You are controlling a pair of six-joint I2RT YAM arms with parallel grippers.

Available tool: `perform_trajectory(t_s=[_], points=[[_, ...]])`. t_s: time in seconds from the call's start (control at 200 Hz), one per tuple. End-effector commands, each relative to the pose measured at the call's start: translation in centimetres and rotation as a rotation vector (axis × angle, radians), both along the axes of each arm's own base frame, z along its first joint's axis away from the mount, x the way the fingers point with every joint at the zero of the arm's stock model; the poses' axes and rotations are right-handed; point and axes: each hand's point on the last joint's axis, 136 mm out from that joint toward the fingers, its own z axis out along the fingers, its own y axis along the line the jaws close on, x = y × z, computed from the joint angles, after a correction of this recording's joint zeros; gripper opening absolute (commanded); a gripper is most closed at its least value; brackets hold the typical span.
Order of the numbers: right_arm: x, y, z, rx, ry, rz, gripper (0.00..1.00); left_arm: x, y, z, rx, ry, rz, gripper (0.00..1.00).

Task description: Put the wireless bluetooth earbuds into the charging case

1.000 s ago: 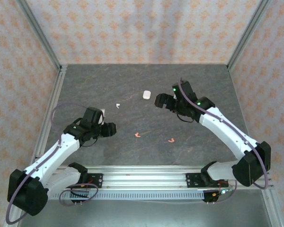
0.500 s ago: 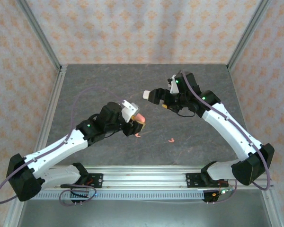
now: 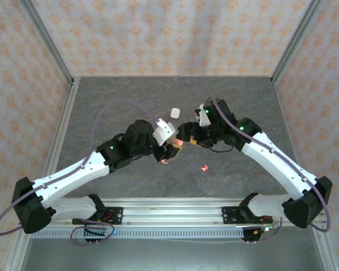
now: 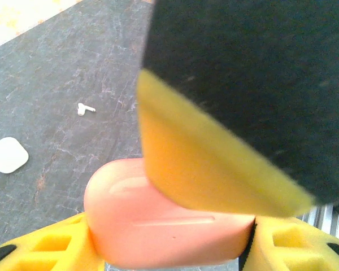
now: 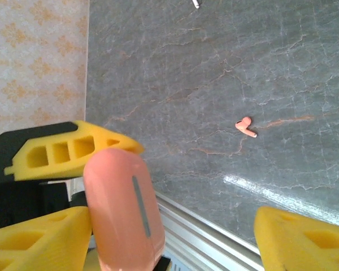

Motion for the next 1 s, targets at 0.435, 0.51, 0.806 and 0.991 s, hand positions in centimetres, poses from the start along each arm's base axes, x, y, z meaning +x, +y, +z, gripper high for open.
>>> perform_trajectory(t_s=[0.435, 0.51, 0.806, 0.991], points=[[-1.1, 0.4, 0.1, 0.009, -0.004, 0.057, 0.74, 0.4, -0.9, 2.4, -0.061, -0.022, -0.009, 0.22], [-0.9, 0.8, 0.1, 0.018, -0.003, 0.066, 0.72, 0.4, -1.1, 2.4, -0.064, -0.015, -0.013, 0.22], [-0.6, 1.2, 0.3, 0.025, -0.039, 0.088, 0.31, 0.9, -1.6, 2.7, -0.084, 0.008, 0.004, 0.25], [-0.6, 1.3, 1.2, 0.043, -0.101, 0.119, 0.07, 1.0, -1.8, 2.8, -0.101, 0.026, 0.011, 0.32]])
